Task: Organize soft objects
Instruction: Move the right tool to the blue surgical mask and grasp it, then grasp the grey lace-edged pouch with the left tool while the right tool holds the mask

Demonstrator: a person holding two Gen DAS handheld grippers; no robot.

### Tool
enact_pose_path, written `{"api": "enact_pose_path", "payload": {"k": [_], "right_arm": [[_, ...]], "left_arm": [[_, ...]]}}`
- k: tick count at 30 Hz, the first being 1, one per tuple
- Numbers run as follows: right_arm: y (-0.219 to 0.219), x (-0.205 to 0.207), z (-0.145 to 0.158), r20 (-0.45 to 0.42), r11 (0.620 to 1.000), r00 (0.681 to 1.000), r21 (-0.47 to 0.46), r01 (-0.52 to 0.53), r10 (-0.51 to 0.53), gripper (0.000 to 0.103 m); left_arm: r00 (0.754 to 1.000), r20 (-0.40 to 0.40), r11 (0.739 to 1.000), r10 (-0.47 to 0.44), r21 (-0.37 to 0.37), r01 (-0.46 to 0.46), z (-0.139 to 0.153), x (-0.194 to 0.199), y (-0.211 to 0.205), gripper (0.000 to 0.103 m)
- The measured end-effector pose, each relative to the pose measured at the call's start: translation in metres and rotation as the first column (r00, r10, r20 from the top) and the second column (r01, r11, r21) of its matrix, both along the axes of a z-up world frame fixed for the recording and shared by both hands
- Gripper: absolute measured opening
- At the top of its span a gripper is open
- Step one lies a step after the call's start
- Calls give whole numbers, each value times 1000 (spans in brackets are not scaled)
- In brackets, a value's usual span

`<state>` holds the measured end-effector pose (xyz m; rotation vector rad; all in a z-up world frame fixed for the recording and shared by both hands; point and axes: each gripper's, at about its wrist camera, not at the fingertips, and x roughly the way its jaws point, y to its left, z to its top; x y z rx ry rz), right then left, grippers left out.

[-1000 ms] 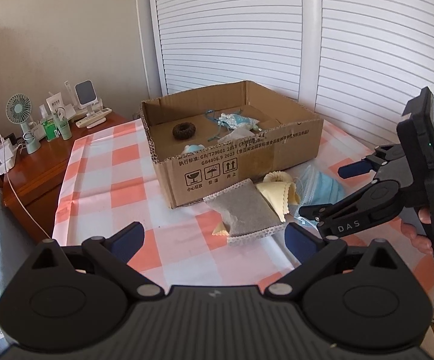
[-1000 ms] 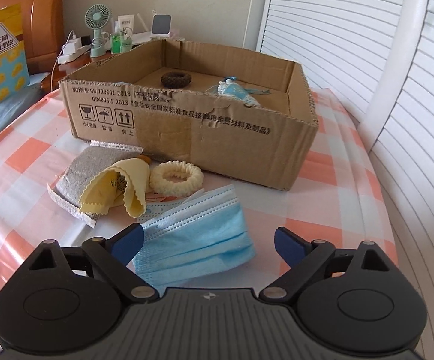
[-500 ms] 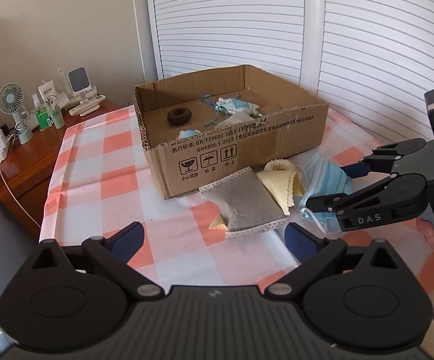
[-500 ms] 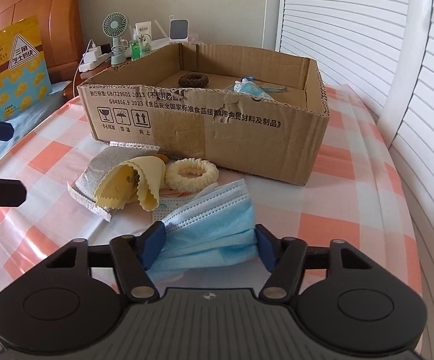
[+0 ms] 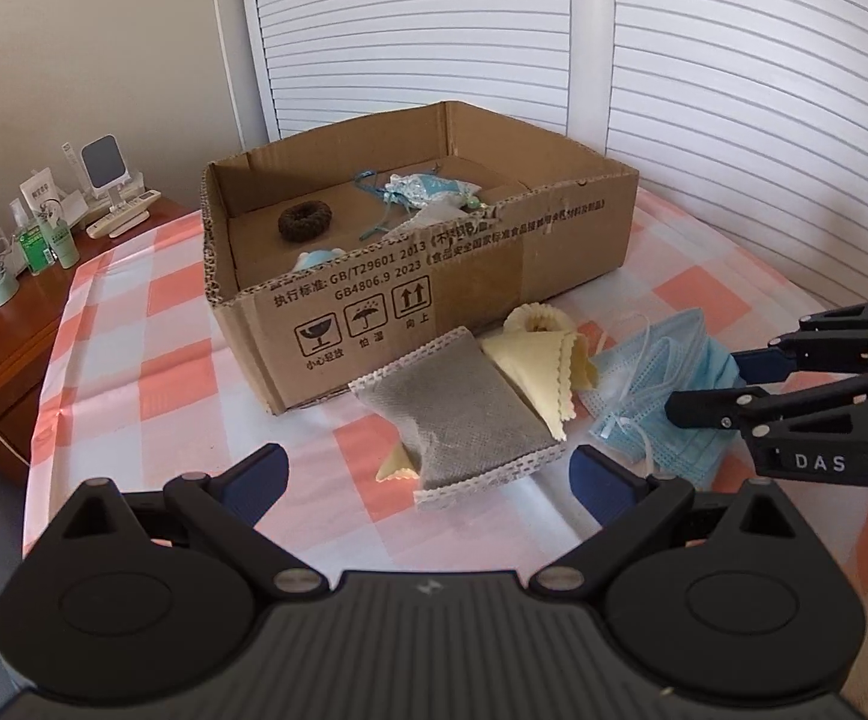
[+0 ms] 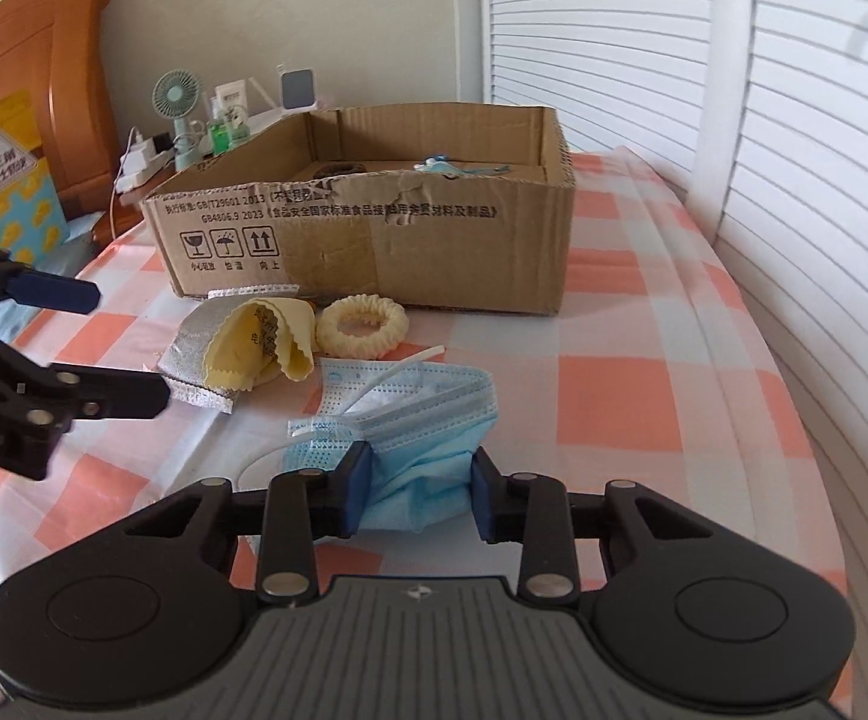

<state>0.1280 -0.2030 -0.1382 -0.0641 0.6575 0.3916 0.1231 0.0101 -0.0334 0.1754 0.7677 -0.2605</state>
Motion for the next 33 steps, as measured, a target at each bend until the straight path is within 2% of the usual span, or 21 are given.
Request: {"api": "enact_pose_path", "payload": {"k": [9,17,23,28,33], "right_arm": [[-3,-6,-1,1,999,999,31,33,-33,38],[-5,-4,-1,-2,999,1000,43,31,-31,39],[-4,-5,-2,1,998,999,44,34,-35,39],[-5,-5,-1,-1,998,999,51,35,-34,39],[-7,-4,-1,-2,998,999,54,33,-33,39]], "left_arm": [[999,-24,999,46,-4,-46,-17,34,-7,100],[993,-26,993,114,42,-113,-14,21,17,100],[995,-7,994,104,-40,-104,-7,26,9,99],[993,-8,993,119,-12,-119,-17,39,-9,97],[990,6,990,138,27,-138,-17,30,1,97]]}}
